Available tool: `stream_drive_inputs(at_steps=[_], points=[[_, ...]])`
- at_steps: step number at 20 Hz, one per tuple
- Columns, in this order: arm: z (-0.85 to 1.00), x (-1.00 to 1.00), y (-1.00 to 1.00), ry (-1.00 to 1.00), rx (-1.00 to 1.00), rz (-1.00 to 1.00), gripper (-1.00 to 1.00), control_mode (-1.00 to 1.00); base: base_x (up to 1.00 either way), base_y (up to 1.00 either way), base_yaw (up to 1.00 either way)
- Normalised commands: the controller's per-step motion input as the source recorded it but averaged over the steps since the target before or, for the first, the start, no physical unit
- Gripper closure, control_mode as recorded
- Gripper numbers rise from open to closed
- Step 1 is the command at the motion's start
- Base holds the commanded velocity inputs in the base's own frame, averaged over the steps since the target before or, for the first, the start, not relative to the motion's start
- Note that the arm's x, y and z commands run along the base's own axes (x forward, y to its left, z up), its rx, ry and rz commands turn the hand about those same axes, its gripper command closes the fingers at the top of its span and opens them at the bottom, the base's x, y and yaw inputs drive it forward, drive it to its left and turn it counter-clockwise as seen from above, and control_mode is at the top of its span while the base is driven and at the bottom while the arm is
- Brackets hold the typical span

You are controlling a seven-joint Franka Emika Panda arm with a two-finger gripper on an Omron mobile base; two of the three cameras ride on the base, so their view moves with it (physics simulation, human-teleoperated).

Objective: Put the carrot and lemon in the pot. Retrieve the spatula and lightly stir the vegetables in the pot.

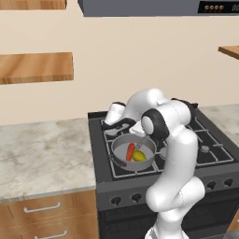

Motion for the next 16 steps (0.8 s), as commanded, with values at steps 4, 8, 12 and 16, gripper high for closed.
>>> stream_drive_inputs(at_steps=[4,8,12,16], points=[[0.00,-0.35,0.37,-0.20,0.00,0.02,1.00,-1.00,0.00,0.00,0.00],[0.00,-0.24,0.05,-0.07,0.00,0.07,1.00,-1.00,0.00,0.00,0.00],[0.40,-0.14,0.01,-0.07,0.01,0.02,1.00,-1.00,0.00,0.00,0.00],[0.61,-0.07,0.03,-0.04,0.08,0.03,1.00,-1.00,0.00,0.00,0.00]])
